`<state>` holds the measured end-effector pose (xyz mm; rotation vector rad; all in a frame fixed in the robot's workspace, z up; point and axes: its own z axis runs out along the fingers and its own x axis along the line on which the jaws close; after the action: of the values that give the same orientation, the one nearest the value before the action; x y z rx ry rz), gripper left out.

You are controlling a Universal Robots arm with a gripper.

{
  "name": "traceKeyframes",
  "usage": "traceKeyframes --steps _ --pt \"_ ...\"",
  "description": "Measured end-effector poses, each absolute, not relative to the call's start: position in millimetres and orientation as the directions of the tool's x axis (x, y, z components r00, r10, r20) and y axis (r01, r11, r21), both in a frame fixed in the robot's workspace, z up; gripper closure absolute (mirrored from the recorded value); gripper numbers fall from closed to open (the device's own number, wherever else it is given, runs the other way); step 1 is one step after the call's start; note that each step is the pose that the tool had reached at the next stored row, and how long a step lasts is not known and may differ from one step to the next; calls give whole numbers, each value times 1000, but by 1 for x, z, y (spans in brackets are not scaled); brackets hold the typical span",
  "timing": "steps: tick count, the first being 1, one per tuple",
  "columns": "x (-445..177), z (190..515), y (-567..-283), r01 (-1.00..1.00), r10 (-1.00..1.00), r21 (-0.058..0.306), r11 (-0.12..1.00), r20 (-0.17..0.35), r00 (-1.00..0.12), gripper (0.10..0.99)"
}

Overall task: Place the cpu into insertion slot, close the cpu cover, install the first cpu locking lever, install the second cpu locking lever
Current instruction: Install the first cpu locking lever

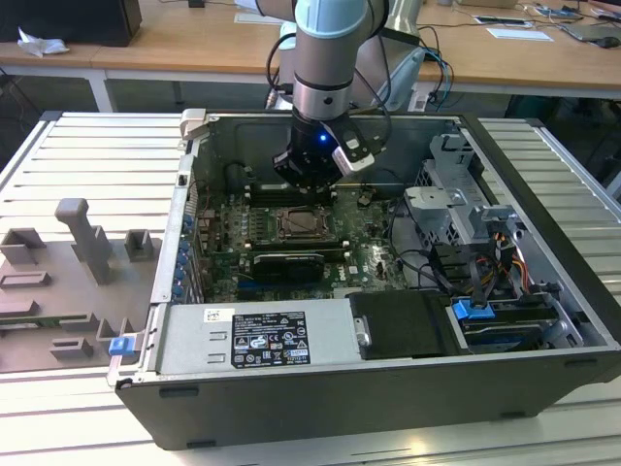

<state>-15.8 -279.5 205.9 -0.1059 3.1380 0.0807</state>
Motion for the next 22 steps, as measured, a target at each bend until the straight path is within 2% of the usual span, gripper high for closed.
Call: traceKeyframes --steps 22 --pt "-16 202 -280 -68 -68 46 997 -2 -998 980"
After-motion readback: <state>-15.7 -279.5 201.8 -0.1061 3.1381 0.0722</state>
